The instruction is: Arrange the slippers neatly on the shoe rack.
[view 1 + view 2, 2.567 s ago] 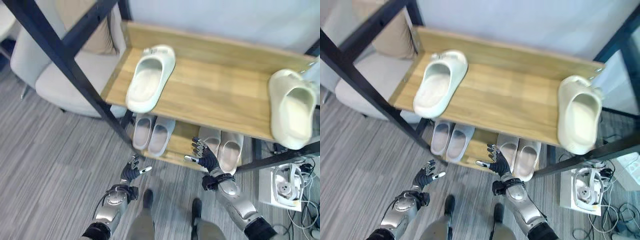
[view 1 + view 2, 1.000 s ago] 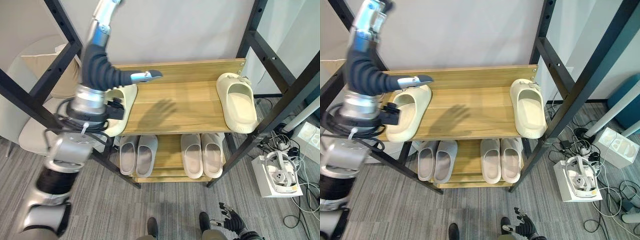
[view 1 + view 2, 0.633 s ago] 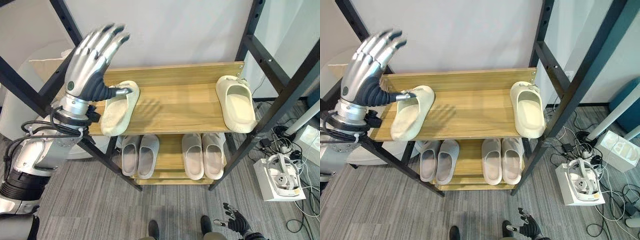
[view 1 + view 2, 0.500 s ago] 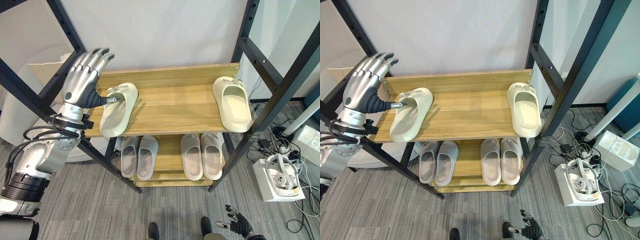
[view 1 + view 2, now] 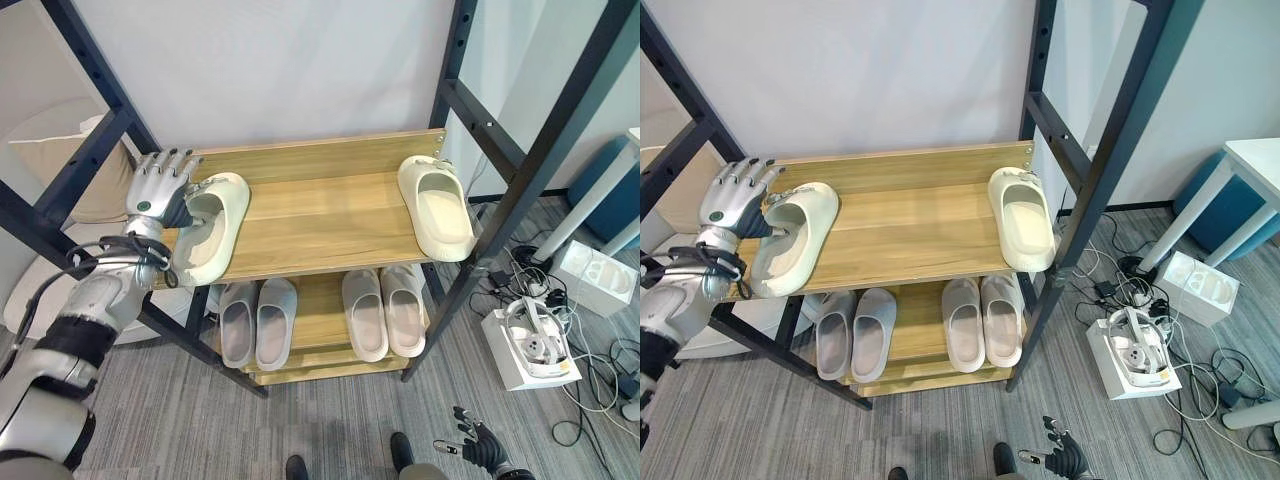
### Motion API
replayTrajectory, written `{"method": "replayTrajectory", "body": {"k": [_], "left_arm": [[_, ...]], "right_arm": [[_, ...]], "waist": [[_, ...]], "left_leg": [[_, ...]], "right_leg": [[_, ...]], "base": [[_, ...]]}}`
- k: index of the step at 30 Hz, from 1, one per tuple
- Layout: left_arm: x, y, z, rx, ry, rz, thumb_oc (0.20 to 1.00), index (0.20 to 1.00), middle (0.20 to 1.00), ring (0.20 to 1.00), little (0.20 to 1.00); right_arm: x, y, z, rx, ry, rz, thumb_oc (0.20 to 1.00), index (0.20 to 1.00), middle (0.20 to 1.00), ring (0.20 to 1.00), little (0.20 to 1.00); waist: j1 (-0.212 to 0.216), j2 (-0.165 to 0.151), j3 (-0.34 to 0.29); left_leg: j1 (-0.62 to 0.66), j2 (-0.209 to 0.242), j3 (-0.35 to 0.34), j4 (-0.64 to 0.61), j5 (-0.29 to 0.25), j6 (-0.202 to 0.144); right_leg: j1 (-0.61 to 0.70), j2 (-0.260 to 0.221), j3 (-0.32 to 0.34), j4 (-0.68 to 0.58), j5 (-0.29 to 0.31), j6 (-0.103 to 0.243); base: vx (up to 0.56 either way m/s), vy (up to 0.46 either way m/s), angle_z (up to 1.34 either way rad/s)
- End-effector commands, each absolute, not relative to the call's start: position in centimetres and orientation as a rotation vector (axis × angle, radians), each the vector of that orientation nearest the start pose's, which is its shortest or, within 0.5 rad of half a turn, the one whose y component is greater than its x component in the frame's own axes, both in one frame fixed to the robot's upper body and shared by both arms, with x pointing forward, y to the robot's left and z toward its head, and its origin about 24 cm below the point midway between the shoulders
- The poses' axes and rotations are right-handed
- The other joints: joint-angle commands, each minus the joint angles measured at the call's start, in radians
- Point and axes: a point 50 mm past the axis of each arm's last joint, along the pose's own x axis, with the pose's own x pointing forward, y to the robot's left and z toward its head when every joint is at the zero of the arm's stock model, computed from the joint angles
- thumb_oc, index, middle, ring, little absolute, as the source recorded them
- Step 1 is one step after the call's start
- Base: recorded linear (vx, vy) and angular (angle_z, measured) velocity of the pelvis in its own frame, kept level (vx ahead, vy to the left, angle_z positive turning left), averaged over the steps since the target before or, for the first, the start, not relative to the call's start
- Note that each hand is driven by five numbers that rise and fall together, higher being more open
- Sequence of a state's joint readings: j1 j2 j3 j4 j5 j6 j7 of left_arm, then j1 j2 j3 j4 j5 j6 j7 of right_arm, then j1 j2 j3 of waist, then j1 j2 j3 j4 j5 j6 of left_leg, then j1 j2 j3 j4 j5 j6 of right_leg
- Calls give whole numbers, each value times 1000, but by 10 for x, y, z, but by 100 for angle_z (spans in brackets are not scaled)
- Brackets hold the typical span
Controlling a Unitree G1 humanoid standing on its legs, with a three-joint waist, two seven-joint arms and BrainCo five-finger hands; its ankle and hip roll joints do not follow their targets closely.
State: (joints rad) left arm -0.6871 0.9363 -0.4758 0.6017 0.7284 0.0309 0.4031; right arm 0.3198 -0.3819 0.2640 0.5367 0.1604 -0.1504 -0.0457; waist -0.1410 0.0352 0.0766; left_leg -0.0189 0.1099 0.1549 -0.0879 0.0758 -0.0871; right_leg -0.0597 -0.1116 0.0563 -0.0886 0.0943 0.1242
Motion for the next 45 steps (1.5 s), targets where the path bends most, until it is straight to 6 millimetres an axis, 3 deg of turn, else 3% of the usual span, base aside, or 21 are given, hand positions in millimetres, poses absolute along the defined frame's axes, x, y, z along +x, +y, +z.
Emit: {"method": "replayTrajectory", "body": {"k": [1, 3, 5, 9, 14, 18, 22, 23, 28, 32, 39, 45], "left_arm": [[355, 311, 220, 1846, -279, 515, 1000, 1000, 1000, 1000, 1000], [359, 315, 224, 1880, -236, 509, 1000, 1000, 1000, 1000, 1000], [361, 322, 220, 1911, -172, 498, 200, 200, 200, 200, 200], [362, 332, 220, 1903, -102, 494, 200, 200, 200, 200, 200], [360, 327, 220, 1895, -147, 481, 200, 200, 200, 200, 200], [359, 305, 228, 1865, -295, 468, 200, 200, 200, 200, 200], [354, 265, 237, 1805, -522, 435, 200, 200, 200, 200, 200], [353, 265, 237, 1804, -519, 435, 200, 200, 200, 200, 200], [362, 229, 247, 1791, -641, 384, 200, 200, 200, 200, 200], [373, 219, 255, 1836, -640, 364, 200, 200, 200, 200, 200], [384, 217, 247, 1913, -568, 302, 200, 200, 200, 200, 200], [391, 204, 246, 1909, -577, 268, 200, 200, 200, 200, 200]], "right_arm": [[121, -225, -90, -253, 614, 36, 1000, 1000, 1000, 1000, 1000], [121, -226, -88, -251, 609, 31, 1000, 1000, 1000, 1000, 1000], [121, -226, -89, -246, 611, 27, 1000, 1000, 1000, 1000, 1000], [121, -227, -88, -233, 608, 20, 1000, 1000, 1000, 1000, 1000], [120, -224, -89, -216, 612, 22, 1000, 1000, 1000, 1000, 1000], [121, -222, -89, -209, 608, 13, 1000, 1000, 1000, 1000, 1000], [122, -221, -91, -193, 612, -3, 1000, 1000, 1000, 1000, 1000], [122, -222, -91, -196, 613, -3, 1000, 1000, 1000, 1000, 1000], [123, -225, -89, -197, 616, -17, 1000, 1000, 1000, 1000, 1000], [126, -230, -85, -197, 597, -38, 1000, 1000, 1000, 1000, 1000], [121, -239, -83, -204, 597, -81, 1000, 1000, 1000, 1000, 1000], [119, -240, -84, -192, 600, -91, 1000, 1000, 1000, 1000, 1000]], "waist": [[-20, -14, 23], [-26, -14, 25], [-34, -12, 25], [-43, -13, 25], [-38, -13, 23], [-28, -14, 25], [-15, -20, 26], [-17, -18, 26], [-34, -16, 30], [-51, -10, 36], [-88, -7, 37], [-107, -12, 29]], "left_leg": [[58, 28, -35, 1, -109, -32], [58, 30, -25, 1, -109, -32], [59, 30, -18, 1, -109, -32], [66, 32, -4, 1, -110, -32], [67, 31, -5, 1, -111, -32], [65, 32, -18, 1, -112, -32], [62, 30, -31, 1, -115, -30], [63, 30, -31, 1, -115, -30], [63, 32, -26, 1, -116, -31], [69, 38, -9, 1, -116, -32], [82, 47, 25, 1, -117, -35], [98, 55, 48, 1, -119, -39]], "right_leg": [[31, -29, -33, 4, -84, 66], [23, -28, -26, 5, -81, 68], [16, -26, -17, 6, -79, 70], [8, -22, -4, 7, -75, 72], [11, -22, -3, 8, -79, 68], [15, -22, -16, 7, -84, 65], [26, -22, -22, 5, -90, 58], [27, -22, -22, 5, -90, 57], [22, -16, -13, 5, -89, 56], [11, -12, 5, 8, -85, 57], [-7, -2, 37, 13, -79, 58], [-12, 11, 59, 18, -82, 54]], "base": [[-7, 7, -16], [-9, 5, -16], [0, 6, -29], [5, -5, -15], [2, -1, -2], [4, -5, 2], [9, -8, 4], [16, -12, 13], [3, -6, 4], [-4, -11, -10], [7, -5, -19], [20, -26, -12]]}}
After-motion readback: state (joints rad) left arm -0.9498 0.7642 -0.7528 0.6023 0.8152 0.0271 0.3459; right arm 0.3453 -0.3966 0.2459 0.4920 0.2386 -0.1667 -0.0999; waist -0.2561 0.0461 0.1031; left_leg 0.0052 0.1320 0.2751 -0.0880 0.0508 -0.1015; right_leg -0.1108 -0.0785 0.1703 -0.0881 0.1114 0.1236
